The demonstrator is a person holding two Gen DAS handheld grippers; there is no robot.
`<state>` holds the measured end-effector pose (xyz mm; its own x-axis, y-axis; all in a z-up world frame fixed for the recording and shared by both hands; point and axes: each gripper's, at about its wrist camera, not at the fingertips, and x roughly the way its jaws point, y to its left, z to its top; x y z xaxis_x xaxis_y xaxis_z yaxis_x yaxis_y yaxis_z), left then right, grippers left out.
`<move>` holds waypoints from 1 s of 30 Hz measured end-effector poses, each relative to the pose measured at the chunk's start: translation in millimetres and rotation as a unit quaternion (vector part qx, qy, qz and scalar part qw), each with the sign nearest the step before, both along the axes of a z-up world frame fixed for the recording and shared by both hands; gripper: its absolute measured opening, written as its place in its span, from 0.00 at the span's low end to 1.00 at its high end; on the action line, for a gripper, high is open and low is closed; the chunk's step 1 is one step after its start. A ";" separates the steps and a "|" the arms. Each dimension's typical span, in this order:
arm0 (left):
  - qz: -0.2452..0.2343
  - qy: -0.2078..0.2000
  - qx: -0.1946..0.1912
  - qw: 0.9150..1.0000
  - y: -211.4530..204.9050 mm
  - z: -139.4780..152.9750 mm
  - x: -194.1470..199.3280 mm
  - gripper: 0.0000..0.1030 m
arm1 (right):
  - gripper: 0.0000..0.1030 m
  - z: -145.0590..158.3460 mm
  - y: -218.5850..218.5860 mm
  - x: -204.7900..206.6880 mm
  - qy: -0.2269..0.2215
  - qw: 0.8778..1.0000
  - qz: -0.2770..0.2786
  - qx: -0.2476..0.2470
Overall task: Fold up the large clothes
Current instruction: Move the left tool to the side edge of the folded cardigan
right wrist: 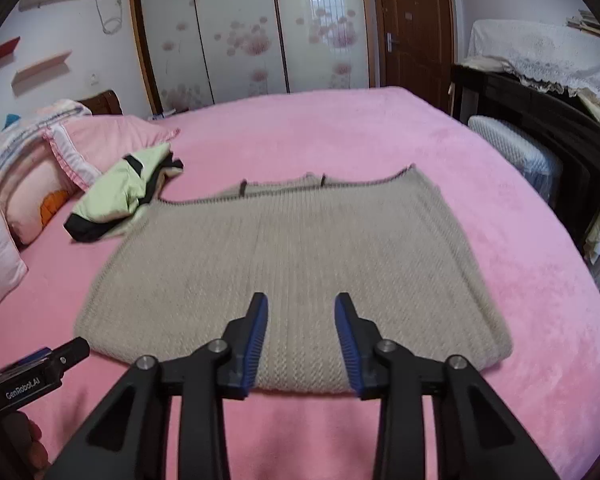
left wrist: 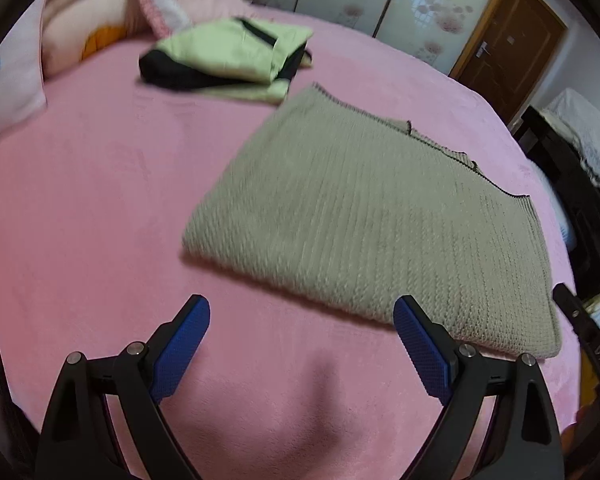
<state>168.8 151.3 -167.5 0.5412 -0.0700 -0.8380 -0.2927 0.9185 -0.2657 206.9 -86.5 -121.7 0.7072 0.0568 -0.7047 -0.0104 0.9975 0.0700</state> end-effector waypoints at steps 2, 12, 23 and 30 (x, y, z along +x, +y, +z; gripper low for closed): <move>0.003 0.006 -0.038 0.999 6.7 -14.3 0.8 0.90 | 0.30 -7.2 0.4 -0.3 0.001 1.000 -0.003 0.000; 0.056 -0.019 -0.199 0.978 38.9 -74.9 14.3 0.90 | 0.20 -39.0 7.5 7.0 0.025 0.999 0.018 0.019; 0.065 -0.071 -0.173 0.980 48.3 -78.5 74.2 0.89 | 0.20 -55.1 18.8 20.5 0.027 0.999 0.036 0.016; 0.053 -0.091 -0.152 0.983 49.9 -62.4 102.0 0.19 | 0.20 -59.0 21.7 34.5 0.025 0.999 0.037 0.016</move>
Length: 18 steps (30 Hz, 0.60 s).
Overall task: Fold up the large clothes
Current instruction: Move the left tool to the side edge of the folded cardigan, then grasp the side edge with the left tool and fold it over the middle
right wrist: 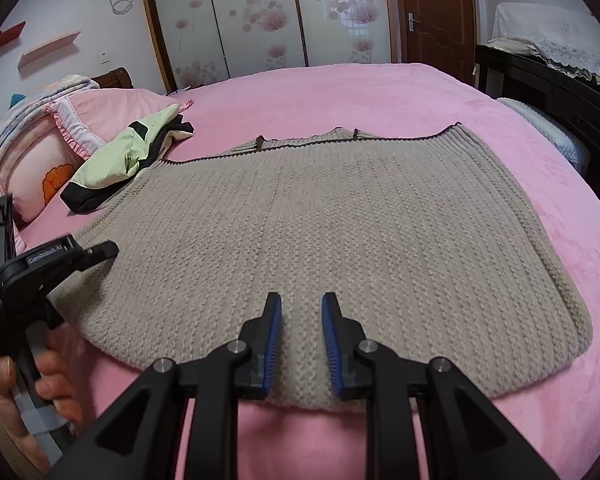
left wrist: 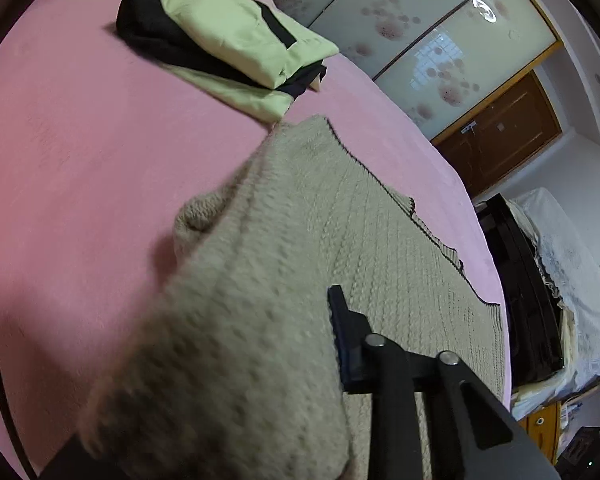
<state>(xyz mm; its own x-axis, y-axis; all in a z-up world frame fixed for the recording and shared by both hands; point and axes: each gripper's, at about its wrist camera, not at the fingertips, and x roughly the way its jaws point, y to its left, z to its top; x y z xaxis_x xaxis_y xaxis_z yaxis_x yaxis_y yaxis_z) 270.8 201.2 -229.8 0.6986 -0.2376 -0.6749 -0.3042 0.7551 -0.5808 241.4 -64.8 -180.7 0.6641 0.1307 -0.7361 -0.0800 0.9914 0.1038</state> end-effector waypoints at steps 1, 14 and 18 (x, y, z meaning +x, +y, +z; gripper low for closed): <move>-0.003 -0.002 0.009 1.000 -1.6 3.8 -0.1 0.18 | 0.20 0.5 1.2 2.5 -0.001 1.000 0.000 0.000; -0.057 -0.109 0.132 0.984 -62.3 94.4 -24.2 0.13 | 0.13 -30.6 16.9 46.5 0.055 0.997 0.035 -0.033; -0.081 -0.137 0.153 0.975 -91.2 115.5 -21.5 0.12 | 0.13 -35.0 8.9 48.6 0.064 0.997 0.044 -0.011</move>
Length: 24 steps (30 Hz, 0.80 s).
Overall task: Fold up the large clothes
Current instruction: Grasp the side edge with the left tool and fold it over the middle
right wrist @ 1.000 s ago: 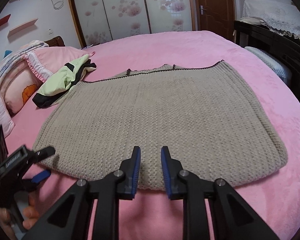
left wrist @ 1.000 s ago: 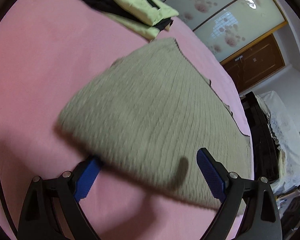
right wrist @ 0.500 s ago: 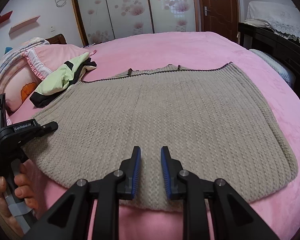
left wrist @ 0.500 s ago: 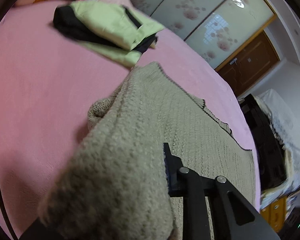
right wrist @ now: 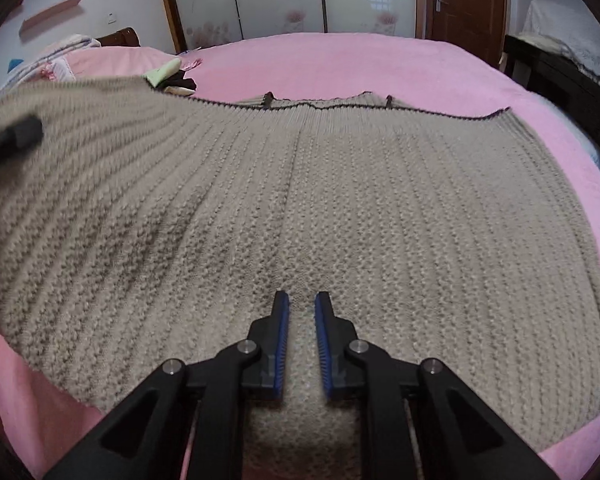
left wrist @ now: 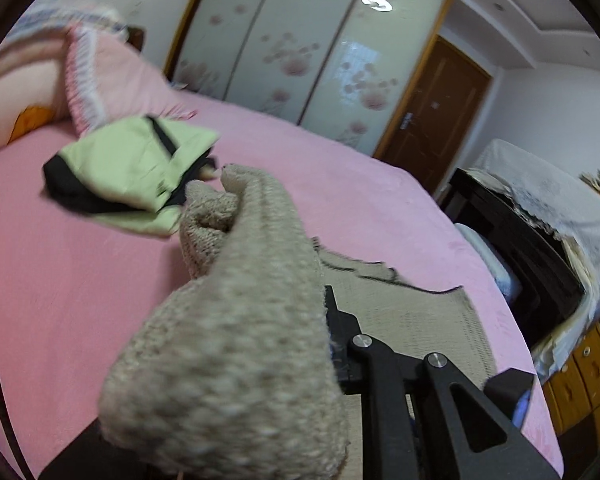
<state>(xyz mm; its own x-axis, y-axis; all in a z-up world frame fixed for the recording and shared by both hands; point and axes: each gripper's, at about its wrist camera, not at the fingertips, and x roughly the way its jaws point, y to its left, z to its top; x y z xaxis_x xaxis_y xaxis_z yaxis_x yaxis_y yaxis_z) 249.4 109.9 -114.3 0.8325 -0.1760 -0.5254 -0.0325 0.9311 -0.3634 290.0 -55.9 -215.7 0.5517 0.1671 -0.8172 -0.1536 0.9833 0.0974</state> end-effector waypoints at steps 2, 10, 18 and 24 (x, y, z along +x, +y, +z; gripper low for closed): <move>-0.013 -0.010 0.008 1.000 -17.6 9.8 2.1 0.12 | 0.13 0.1 -5.1 0.0 0.003 1.000 0.002 0.016; -0.093 -0.038 0.044 0.994 -113.5 41.0 7.2 0.12 | 0.13 24.4 -70.2 -19.8 0.002 0.995 -0.039 0.090; -0.216 -0.006 0.086 0.973 -250.7 -2.6 9.7 0.12 | 0.13 34.0 -180.9 -68.7 -0.012 0.986 -0.163 0.028; -0.244 0.050 0.142 0.958 -298.2 -61.9 6.2 0.14 | 0.06 29.0 -226.0 -92.6 -0.001 0.979 -0.189 0.074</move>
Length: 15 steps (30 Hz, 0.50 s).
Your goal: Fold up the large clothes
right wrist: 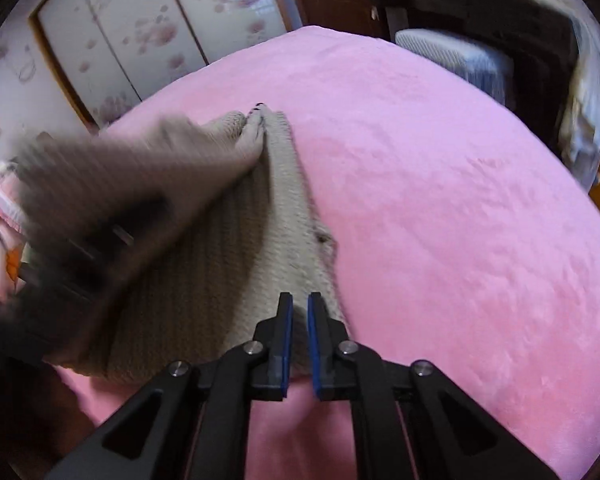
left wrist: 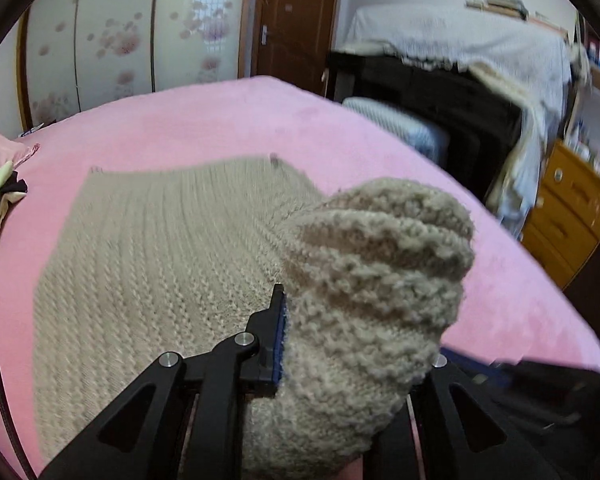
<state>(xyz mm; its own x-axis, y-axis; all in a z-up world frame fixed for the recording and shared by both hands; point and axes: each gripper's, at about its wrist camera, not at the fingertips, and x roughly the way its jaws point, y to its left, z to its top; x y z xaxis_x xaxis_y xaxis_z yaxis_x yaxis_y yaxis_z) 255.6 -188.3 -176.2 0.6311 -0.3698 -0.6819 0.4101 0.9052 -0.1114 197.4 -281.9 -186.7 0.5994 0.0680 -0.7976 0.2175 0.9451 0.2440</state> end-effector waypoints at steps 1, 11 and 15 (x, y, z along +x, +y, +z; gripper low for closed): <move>0.000 -0.001 0.005 1.000 -0.7 -2.2 -1.4 0.14 | 0.06 0.9 0.9 -0.5 -0.001 1.000 0.003 -0.002; -0.018 0.045 -0.045 0.998 16.5 28.8 3.5 0.65 | 0.07 13.9 -3.7 7.1 -0.015 1.000 0.015 0.000; -0.032 0.059 -0.095 0.993 37.0 60.5 -14.6 0.80 | 0.09 30.6 -10.6 4.8 -0.023 1.000 0.013 0.000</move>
